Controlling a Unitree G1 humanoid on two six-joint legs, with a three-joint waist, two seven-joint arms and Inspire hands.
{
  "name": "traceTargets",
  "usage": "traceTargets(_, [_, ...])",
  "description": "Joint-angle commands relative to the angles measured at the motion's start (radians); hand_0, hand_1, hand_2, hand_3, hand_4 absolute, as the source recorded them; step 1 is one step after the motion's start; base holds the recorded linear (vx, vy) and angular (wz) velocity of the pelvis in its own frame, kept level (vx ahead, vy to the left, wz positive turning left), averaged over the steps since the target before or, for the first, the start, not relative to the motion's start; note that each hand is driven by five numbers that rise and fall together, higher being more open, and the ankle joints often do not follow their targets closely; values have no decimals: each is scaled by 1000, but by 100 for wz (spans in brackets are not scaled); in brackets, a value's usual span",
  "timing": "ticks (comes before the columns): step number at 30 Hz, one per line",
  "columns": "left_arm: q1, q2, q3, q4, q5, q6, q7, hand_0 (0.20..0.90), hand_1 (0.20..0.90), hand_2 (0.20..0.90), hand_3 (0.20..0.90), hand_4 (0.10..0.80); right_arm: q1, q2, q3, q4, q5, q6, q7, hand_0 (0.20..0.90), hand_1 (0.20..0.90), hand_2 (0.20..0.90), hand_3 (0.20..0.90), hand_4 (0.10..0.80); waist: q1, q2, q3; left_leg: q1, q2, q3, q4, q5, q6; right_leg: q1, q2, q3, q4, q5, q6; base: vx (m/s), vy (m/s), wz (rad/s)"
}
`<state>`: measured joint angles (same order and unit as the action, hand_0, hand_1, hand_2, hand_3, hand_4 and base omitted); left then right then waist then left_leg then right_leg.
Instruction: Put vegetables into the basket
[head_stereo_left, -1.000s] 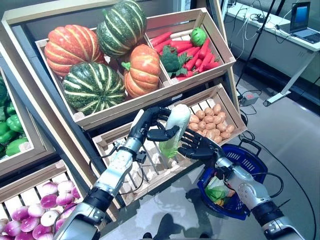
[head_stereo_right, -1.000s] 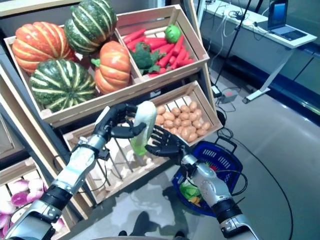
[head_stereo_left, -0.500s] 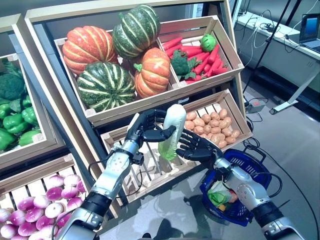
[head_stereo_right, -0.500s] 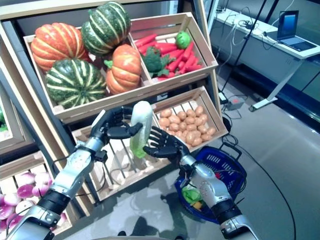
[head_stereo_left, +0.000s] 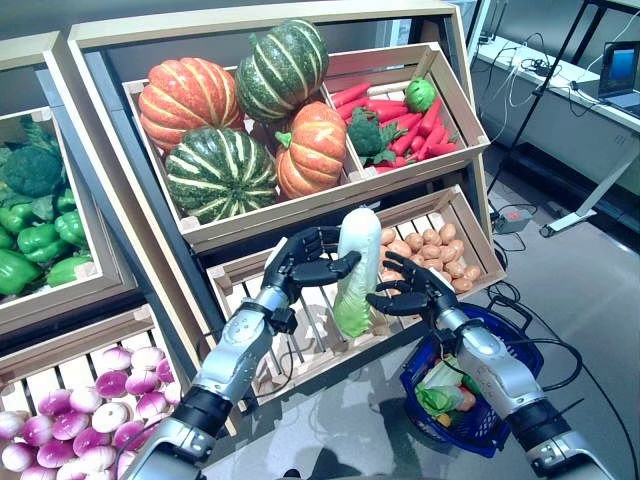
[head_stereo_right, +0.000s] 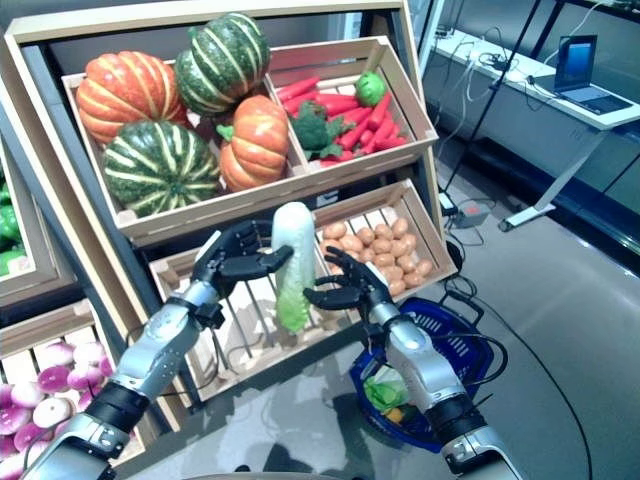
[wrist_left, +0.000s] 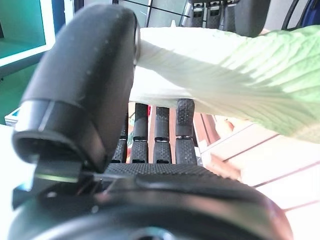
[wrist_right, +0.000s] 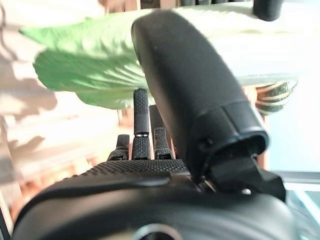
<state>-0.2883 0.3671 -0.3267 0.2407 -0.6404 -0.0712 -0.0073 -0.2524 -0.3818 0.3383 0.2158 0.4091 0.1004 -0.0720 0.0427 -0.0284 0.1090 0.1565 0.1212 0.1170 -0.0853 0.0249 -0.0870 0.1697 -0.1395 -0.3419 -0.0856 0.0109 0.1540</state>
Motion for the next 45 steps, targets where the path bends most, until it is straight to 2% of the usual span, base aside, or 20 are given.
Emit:
traceTargets(1, [-109,-126,-81,-195,-117,-114,-66,300,300,300,300,400,-183,107,37,-79,-79,-136,-138,900,900,900,900,800,19,-7,-67,-31,-2,1,-2,9,6,-5,-64,47,3,64,-24,-40,10,1])
traceTargets(9, [-117,-145,-98,-259,-183,-114,-62,300,300,300,300,400,-209,153,56,-24,-175,-107,-292,900,900,900,900,800,33,-4,-64,-33,-7,-10,-2,8,8,2,-69,37,3,63,-25,-11,11,4])
traceTargets(13, [-121,-147,-103,-282,-209,-106,-88,300,300,300,300,400,-226,171,63,10,-129,-96,-270,900,900,900,900,800,44,-4,-61,-34,-9,-18,-2,8,8,3,-71,27,4,63,-27,-2,7,14])
traceTargets(17, [-131,-150,-112,-286,-235,-96,-132,300,300,300,300,400,-225,198,72,53,12,-91,-199,900,900,900,900,800,54,-5,-62,-36,-13,-28,-2,7,7,6,-74,18,2,64,-28,8,9,6])
traceTargets(23, [-133,-153,-108,-284,-266,-85,-162,300,300,300,300,400,-211,208,73,104,66,-83,-165,900,900,900,900,800,60,-7,-68,-36,-17,-34,-2,4,7,10,-75,10,-1,65,-29,15,5,12])
traceTargets(26, [-136,-153,-113,-285,-287,-79,-189,300,300,300,300,400,-214,209,79,124,125,-103,-94,900,900,900,900,800,63,-7,-69,-34,-17,-35,-2,4,7,12,-76,7,-1,66,-29,0,0,0])
traceTargets(28, [-140,-159,-116,-281,-317,-65,-257,300,300,300,300,400,-229,210,82,141,206,-133,53,900,900,900,900,800,66,-8,-72,-34,-18,-36,-2,4,6,13,-76,3,-1,65,-30,0,0,0])
traceTargets(29, [-140,-159,-116,-280,-317,-65,-257,300,300,300,300,400,-230,210,82,142,207,-133,54,900,900,900,900,800,66,-8,-72,-34,-18,-36,-2,4,6,13,-76,3,-1,65,-30,0,0,0])
traceTargets(31, [-139,-159,-120,-276,-347,-41,-343,300,300,300,300,400,-235,198,84,143,300,-138,172,900,900,900,900,800,69,-9,-75,-32,-18,-36,-2,4,4,16,-76,0,-2,66,-31,0,0,0])
traceTargets(34, [-138,-157,-125,-273,-433,22,-460,300,300,300,300,400,-254,164,69,163,418,-139,331,900,900,900,900,800,71,-8,-80,-28,-21,-37,-2,2,2,20,-75,-3,-2,67,-30,24,12,8])
traceTargets(37, [-141,-161,-136,-251,-540,120,-587,300,300,300,300,400,-303,105,44,203,539,-125,514,900,900,900,900,800,71,-8,-89,-25,-25,-37,-2,-3,1,20,-74,-1,-2,66,-30,22,15,15])
traceTargets(41, [-142,-171,-140,-199,-606,196,-683,300,300,300,300,400,-357,48,24,254,593,-116,636,900,900,900,900,800,69,-11,-101,-23,-26,-35,-2,-8,0,20,-74,5,-2,64,-28,17,4,3])
traceTargets(44, [-134,-173,-146,-129,-648,245,-780,300,300,300,300,400,-401,1,28,276,672,-61,766,900,900,900,900,800,65,-14,-109,-20,-27,-32,-2,-11,0,19,-72,15,-1,64,-28,0,0,0])
traceTargets(45, [-135,-173,-146,-128,-648,245,-781,300,300,300,300,400,-402,1,28,277,672,-61,768,900,900,900,900,800,65,-14,-109,-20,-27,-32,-2,-11,0,19,-72,16,-1,64,-28,0,0,0])
